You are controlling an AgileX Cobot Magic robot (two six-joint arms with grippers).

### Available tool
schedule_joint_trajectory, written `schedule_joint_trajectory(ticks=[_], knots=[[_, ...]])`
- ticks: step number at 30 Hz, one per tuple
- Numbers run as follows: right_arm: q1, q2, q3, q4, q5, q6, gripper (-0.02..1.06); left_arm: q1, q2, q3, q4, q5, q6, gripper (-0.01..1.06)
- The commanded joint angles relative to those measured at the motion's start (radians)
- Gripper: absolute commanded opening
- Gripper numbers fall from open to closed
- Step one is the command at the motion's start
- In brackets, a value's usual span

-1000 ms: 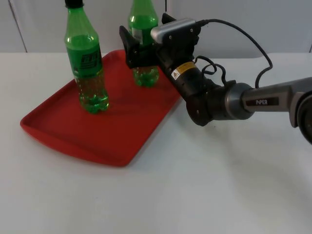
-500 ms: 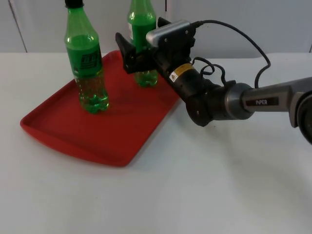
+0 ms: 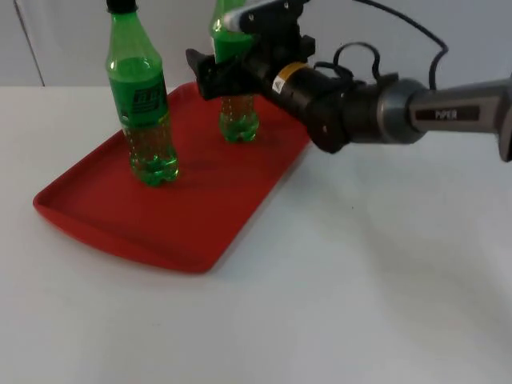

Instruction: Place the bottle upright on the tray.

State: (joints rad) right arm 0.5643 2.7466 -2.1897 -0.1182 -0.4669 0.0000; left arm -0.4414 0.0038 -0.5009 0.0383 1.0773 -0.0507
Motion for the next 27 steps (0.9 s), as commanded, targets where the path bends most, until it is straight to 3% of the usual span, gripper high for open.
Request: schedule_joint_trajectory(ticks=[1,4,5,6,8,10,12,13,16,20,27], knots=[[0.006,-0.03,-0.001,0.014,0.081,-0.015,1.05,-0.006,-0.004,0.005,-0.004,-0.003,0.002,1.05],[0.006,-0.076,-0.001,0.072,0.266,-0.015,1.05,-0.006,-0.004,0.005,-0.004,-0.003,0.002,1.05],[0.006,-0.076,-0.001,0.072,0.266,-0.015,1.05,-0.006,-0.004,0.005,-0.004,-0.003,0.002,1.05],[0.006,-0.104,-0.001,0.07,0.385,-0.015,1.05,-0.006,-0.004,0.005,-0.004,-0.003,0.002,1.05],[0.006,-0.129,-0.001,0.068,0.478,-0.015,1.05,-0.006,-0.004,0.005,-0.004,-0.003,0.002,1.05],[0.006,-0.17,-0.001,0.068,0.637,-0.015,1.05,-0.006,-0.004,0.005,-0.004,-0.003,0.002,1.05],[0.006,-0.18,-0.001,0.068,0.659,-0.015,1.05,-0.006,-0.004,0.005,-0.004,-0.003,0.002,1.05],[0.007,-0.202,-0.001,0.068,0.767,-0.015,1.05,-0.006,-0.004,0.005,-0.004,-0.003,0.002,1.05],[0.008,-0.238,0.001,0.072,0.925,-0.015,1.05,-0.006,-0.004,0.005,-0.004,-0.003,0.002,1.05],[0.017,-0.282,0.031,0.077,1.004,-0.015,1.05,-0.006,-0.004,0.005,-0.004,-0.003,0.002,1.05],[0.049,-0.441,0.203,0.061,1.014,-0.023,1.05,-0.006,-0.004,0.005,-0.004,-0.003,0.002,1.05]])
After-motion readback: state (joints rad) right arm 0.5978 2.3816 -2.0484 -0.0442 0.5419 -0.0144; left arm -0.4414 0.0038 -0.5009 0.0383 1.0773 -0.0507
